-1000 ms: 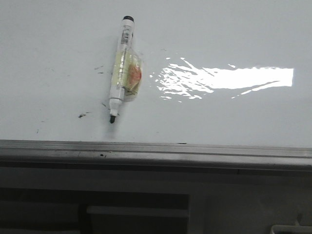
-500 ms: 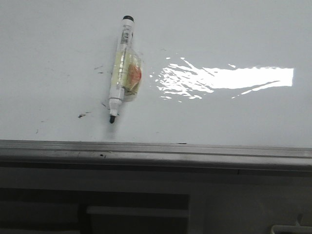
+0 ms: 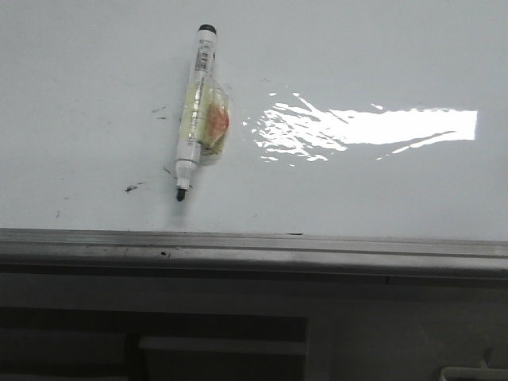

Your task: Write number 5 on whiteboard

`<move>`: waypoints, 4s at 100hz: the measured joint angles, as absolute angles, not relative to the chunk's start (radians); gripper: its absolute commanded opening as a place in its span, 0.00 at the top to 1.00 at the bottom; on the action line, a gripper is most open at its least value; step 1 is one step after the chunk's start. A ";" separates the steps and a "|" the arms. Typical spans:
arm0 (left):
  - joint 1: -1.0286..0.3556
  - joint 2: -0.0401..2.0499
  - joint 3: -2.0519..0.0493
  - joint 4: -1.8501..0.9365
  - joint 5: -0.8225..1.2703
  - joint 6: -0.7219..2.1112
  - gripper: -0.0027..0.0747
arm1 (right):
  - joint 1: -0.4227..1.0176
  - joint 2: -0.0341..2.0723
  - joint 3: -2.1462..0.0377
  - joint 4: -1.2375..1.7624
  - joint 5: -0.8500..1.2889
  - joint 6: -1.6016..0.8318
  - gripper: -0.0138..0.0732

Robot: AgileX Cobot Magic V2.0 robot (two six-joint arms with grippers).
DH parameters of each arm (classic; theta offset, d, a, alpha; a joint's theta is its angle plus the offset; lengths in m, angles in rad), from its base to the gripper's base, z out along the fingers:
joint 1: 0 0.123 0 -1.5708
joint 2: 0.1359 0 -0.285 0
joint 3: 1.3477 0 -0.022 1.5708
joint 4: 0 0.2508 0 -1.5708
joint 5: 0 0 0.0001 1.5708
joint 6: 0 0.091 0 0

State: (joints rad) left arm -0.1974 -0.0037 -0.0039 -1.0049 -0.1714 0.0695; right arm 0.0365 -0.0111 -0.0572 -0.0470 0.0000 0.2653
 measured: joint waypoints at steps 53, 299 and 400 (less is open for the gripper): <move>-0.197 0.629 -0.548 -0.296 0.563 0.136 0.38 | 0.037 0.305 -0.515 0.000 0.556 0.031 0.60; -0.836 1.203 -0.814 -0.452 0.487 1.147 0.99 | 0.685 1.088 -0.764 0.951 0.476 -1.182 0.40; -0.831 1.116 -0.814 -0.461 0.429 0.992 0.27 | 0.697 1.098 -0.764 0.939 0.426 -1.196 0.91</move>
State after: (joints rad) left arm -0.8312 1.1156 -0.8138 -0.4613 0.4287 0.9922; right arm 0.6967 1.0977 -0.7637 0.9394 0.4258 -1.1956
